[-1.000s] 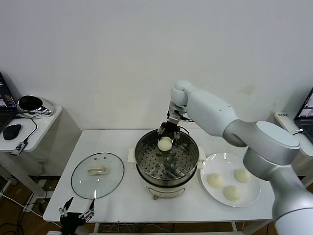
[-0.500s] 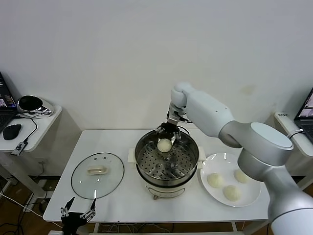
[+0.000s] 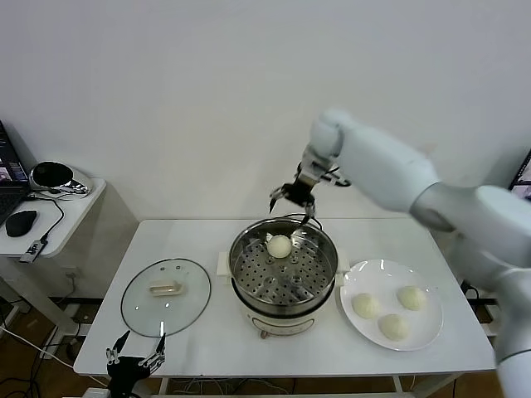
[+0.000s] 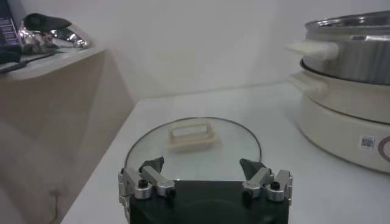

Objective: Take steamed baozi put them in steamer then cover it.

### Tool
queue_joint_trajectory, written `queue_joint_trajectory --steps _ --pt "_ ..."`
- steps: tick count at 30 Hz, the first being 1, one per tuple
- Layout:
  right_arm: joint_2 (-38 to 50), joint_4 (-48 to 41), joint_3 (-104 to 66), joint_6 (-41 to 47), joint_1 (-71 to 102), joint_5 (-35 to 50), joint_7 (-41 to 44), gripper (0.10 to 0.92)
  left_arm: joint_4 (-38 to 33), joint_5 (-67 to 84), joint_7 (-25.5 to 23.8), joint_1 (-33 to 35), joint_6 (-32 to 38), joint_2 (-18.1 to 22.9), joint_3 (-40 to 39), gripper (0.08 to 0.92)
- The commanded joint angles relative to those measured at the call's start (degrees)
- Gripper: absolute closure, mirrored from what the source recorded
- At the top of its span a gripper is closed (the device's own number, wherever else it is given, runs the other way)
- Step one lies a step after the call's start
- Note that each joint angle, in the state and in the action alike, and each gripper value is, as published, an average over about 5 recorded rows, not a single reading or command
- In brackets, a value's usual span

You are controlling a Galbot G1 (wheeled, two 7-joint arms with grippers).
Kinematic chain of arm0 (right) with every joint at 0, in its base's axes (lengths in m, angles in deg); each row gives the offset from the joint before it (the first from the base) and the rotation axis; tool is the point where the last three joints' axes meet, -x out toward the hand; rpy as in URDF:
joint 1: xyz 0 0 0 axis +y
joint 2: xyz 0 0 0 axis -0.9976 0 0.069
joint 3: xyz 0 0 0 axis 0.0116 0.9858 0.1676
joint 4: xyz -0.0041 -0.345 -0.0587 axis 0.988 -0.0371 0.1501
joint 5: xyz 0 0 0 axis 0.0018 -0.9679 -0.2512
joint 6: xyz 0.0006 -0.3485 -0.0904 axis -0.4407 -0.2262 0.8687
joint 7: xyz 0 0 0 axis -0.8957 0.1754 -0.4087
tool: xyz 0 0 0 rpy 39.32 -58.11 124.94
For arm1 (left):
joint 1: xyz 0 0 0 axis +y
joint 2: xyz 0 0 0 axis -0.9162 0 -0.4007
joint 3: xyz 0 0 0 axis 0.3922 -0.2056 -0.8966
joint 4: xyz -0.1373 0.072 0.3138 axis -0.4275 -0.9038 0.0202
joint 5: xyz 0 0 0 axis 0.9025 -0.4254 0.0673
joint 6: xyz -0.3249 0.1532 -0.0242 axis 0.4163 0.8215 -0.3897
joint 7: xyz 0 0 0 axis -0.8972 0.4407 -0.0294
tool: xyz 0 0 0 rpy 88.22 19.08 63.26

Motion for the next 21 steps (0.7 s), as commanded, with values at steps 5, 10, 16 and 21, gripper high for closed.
queue_joint_trajectory --steps 5,10,16,21 --pt "24.4 12.22 9.09 24.76 -7.25 9.08 -3.59 0.203 -0.19 0.06 -0.4 -0.53 -0.16 -1.1 -0.85 0.177" --pt "30.23 18.82 8.43 43.01 -5.45 3.09 -1.35 0.203 -0.49 0.03 -0.64 -0.7 -0.29 -1.73 -0.99 0.177" --pt "33.02 25.94 9.11 55.93 -1.87 3.18 0.04 0.203 -1.14 -0.11 -0.9 -0.53 -0.48 -1.54 -1.24 0.177" --pt "33.54 31.39 7.19 64.11 4.06 2.95 0.23 0.203 -1.41 -0.32 -0.91 -0.02 -0.47 -1.25 -1.24 0.177"
